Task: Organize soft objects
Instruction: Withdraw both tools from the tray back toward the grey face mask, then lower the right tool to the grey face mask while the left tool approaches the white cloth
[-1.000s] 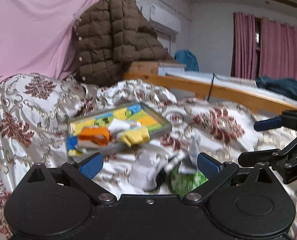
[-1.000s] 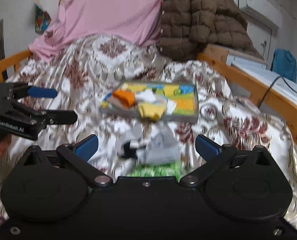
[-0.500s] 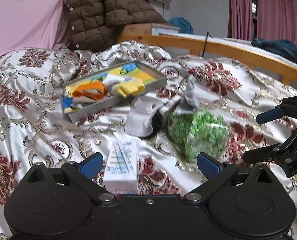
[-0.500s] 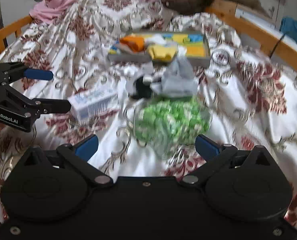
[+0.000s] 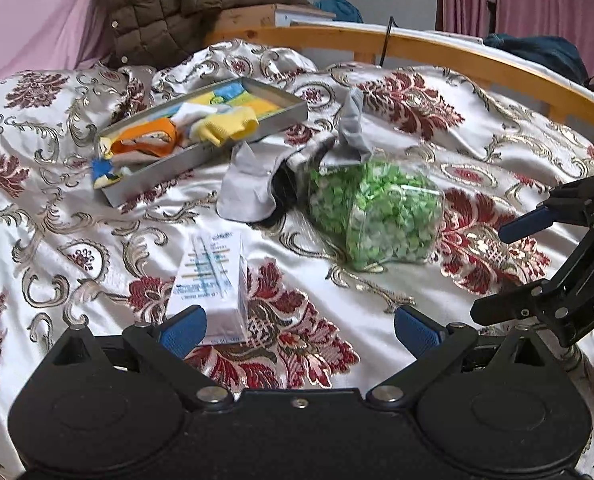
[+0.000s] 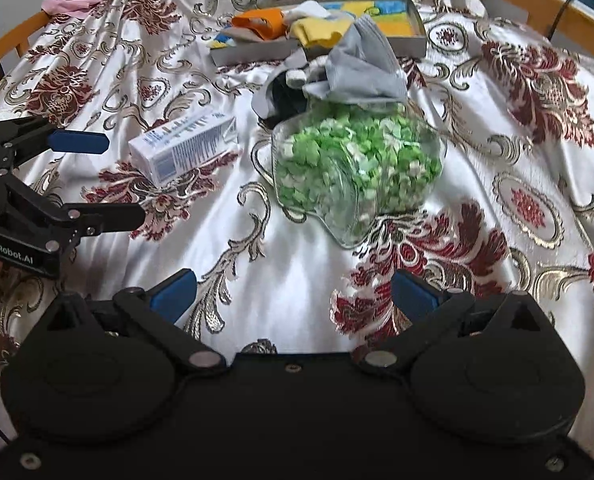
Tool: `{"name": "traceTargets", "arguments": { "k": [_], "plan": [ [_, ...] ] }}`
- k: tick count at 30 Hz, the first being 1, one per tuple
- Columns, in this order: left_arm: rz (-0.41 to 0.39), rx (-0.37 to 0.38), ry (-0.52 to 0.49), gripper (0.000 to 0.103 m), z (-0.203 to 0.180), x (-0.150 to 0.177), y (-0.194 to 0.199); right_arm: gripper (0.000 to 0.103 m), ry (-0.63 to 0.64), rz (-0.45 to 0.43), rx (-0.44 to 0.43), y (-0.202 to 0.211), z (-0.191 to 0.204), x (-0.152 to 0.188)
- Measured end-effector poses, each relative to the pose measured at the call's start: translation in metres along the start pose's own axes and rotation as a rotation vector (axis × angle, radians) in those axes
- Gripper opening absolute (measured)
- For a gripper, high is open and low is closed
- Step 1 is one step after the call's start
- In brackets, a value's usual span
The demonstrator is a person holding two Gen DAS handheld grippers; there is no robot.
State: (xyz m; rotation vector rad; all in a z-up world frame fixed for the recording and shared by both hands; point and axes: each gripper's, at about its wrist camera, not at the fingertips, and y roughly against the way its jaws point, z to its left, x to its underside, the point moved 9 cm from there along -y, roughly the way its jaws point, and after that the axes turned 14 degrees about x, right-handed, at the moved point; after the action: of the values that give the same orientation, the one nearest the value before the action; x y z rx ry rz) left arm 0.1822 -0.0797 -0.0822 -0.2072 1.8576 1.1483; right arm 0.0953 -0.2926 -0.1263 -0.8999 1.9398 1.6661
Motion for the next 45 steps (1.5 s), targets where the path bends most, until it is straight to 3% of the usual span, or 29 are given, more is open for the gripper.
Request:
{"name": "traceTargets", "arguments": {
  "k": [17,28,38,45],
  "plan": [
    [0.048,0.047,-0.021,0.1,-0.006,0.009,-0.023,0.102,-0.004,0.053,0.013,-0.022,-0.007,0.021],
    [0.049,0.08,-0.028,0.1,-0.009,0.002,-0.04,0.102,0.003,0.061,0.044,-0.021,-0.014,0.017],
    [-0.015,0.109,-0.02,0.1,0.001,-0.026,-0.055,0.102,0.008,0.037,0.083,-0.014,-0.035,-0.011],
    [-0.092,0.091,-0.033,0.1,0.024,-0.06,-0.062,0.102,-0.008,-0.068,0.09,-0.009,-0.048,-0.061]
  ]
}}
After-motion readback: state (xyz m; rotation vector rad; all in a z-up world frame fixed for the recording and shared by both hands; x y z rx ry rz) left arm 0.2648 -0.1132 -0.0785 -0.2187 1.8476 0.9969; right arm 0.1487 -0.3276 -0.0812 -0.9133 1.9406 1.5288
